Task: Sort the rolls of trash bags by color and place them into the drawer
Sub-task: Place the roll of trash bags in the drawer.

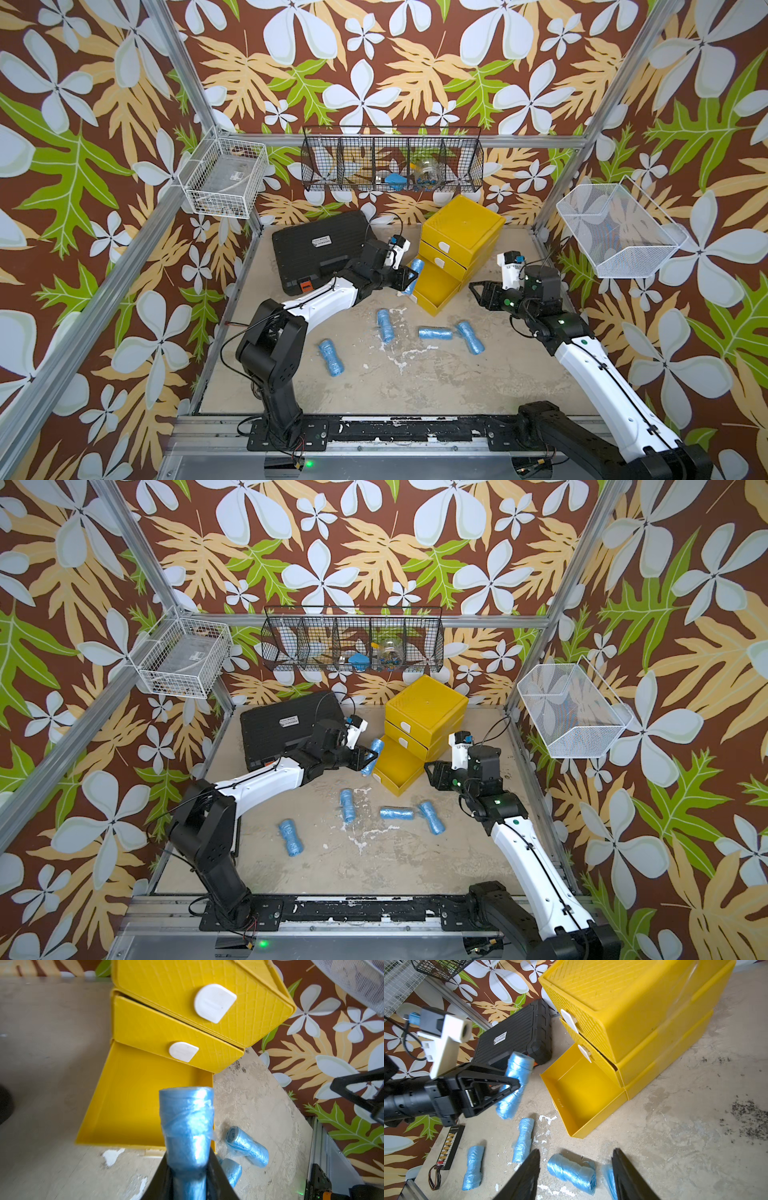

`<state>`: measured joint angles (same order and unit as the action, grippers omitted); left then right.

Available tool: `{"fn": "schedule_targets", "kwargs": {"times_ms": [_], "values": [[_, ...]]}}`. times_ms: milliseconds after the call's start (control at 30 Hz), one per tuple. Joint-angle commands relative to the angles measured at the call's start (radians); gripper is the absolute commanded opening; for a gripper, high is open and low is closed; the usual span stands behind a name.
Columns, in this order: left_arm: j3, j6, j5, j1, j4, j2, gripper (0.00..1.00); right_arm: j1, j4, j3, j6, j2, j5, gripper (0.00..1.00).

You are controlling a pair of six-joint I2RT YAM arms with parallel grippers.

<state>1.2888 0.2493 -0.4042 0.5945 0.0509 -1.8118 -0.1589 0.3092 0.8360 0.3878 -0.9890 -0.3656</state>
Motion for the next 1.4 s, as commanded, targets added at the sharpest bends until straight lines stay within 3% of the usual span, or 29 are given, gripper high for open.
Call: {"fn": "schedule_targets", "kwargs": {"times_ms": [0, 233, 433, 700, 933, 967, 1100, 1367], "values": [[0.071, -0.079, -0.019, 0.046, 0.006, -0.059, 0.25, 0.003, 0.014, 0.004, -0.009, 0.011, -0.019, 0.57], [0.182, -0.169, 0.094, 0.134, 0.004, -0.189, 0.25, 0.007, 0.044, 0.01, -0.013, 0.035, -0.026, 0.57], [0.221, -0.189, 0.216, 0.151, 0.019, -0.245, 0.25, 0.006, 0.072, 0.022, -0.017, 0.056, -0.03, 0.58], [0.28, -0.179, 0.197, 0.16, 0.012, -0.312, 0.27, 0.007, 0.083, 0.02, -0.019, 0.061, -0.022, 0.58], [0.248, -0.162, 0.201, 0.165, 0.017, -0.328, 0.28, 0.006, 0.085, 0.028, -0.024, 0.057, -0.017, 0.58], [0.24, -0.159, 0.2, 0.165, 0.02, -0.324, 0.3, 0.007, 0.082, 0.026, -0.023, 0.054, -0.02, 0.58], [0.224, -0.146, 0.205, 0.165, 0.031, -0.312, 0.58, 0.007, 0.079, 0.028, -0.019, 0.05, -0.027, 0.58], [0.19, -0.083, 0.217, 0.165, 0.046, -0.237, 0.62, 0.007, 0.07, 0.035, -0.02, 0.046, -0.033, 0.58]]}}
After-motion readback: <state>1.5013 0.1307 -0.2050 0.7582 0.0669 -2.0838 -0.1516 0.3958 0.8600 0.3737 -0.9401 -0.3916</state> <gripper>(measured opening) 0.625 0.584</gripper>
